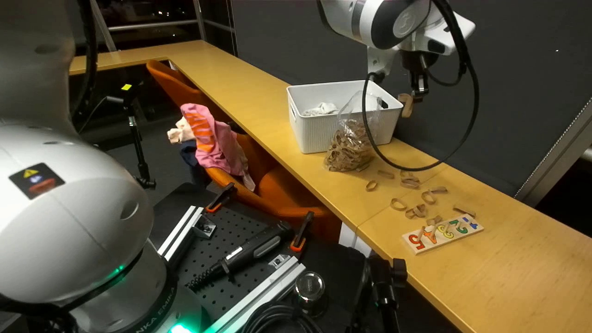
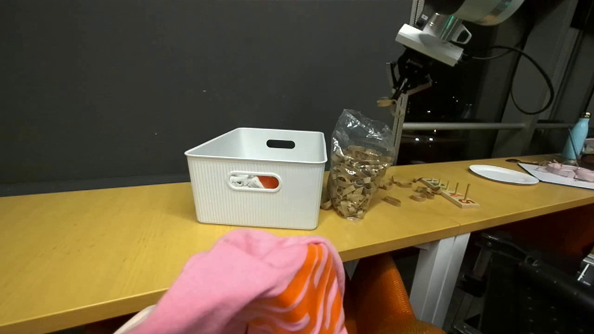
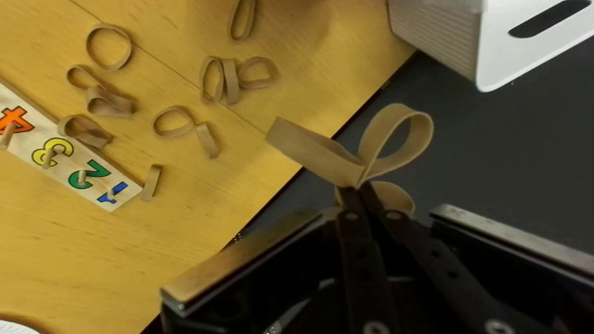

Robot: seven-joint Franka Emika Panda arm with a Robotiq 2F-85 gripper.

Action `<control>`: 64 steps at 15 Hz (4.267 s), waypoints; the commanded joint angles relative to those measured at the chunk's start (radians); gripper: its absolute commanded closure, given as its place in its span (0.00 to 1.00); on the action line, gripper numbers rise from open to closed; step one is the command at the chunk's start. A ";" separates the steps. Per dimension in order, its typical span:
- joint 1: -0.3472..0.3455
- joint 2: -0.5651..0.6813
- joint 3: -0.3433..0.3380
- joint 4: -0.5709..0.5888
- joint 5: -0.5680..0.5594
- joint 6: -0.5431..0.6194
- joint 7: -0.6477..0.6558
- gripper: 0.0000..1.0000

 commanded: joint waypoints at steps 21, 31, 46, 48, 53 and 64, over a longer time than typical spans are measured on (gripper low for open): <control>0.363 -0.062 -0.216 -0.188 -0.708 0.041 0.721 0.58; 0.293 -0.242 -0.272 -0.348 -0.714 0.198 0.674 0.00; 0.281 -0.133 -0.494 -0.196 0.530 -0.339 -0.175 0.00; 0.233 -0.002 -0.472 -0.124 0.676 -0.443 -0.257 0.00; -0.128 0.259 -0.158 0.058 0.679 -0.483 -0.196 0.00; -0.317 0.667 0.010 0.517 0.554 -0.471 0.004 0.00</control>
